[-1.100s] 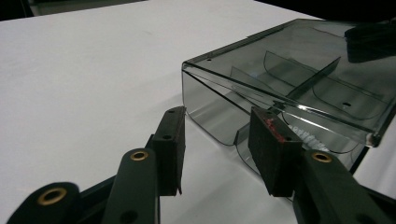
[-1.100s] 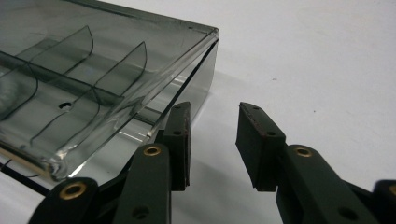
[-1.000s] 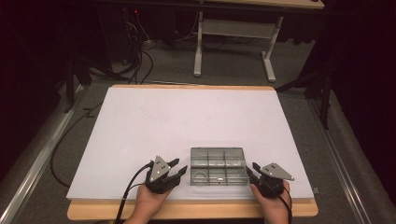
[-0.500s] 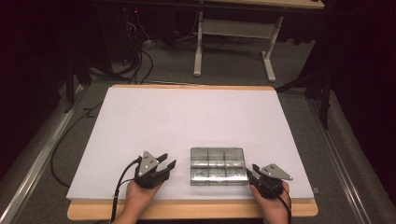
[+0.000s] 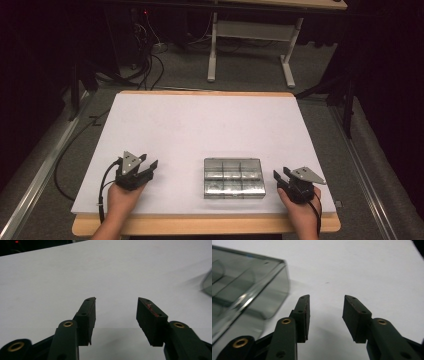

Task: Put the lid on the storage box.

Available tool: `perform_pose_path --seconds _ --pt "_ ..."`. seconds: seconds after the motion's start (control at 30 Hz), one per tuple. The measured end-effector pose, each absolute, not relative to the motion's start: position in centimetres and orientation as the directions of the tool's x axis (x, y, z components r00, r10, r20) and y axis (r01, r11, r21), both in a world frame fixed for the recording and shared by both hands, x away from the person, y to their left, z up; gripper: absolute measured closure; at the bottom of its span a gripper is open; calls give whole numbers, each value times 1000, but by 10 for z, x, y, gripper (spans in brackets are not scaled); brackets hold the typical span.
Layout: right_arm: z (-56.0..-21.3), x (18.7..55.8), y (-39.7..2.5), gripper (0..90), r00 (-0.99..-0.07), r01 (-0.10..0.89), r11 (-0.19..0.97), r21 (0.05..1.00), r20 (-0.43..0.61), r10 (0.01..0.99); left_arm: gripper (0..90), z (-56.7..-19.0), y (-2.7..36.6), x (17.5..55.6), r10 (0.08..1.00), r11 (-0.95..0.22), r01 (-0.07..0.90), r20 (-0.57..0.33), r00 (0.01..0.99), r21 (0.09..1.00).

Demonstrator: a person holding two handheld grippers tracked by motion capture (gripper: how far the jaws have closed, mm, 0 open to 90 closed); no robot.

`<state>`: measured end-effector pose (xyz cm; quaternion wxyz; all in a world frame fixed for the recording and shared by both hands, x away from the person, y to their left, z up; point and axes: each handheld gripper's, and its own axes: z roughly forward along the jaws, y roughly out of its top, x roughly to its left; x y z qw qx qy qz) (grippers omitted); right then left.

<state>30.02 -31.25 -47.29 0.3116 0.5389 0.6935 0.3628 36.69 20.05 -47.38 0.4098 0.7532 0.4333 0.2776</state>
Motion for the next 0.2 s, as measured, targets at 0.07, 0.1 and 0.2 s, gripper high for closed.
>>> perform_pose_path --seconds 0.07,0.1,0.2 --pt "-472 304 -320 540 -205 527 137 839 -31 978 477 -475 213 371 892 -291 447 72 446 846" --pt "-472 305 -323 529 -195 530 131 838 -31 980 464 -475 219 373 897 -287 461 67 436 840" --pt "-471 308 -329 493 -178 532 111 839 -18 984 424 -474 233 373 907 -259 473 43 419 842"
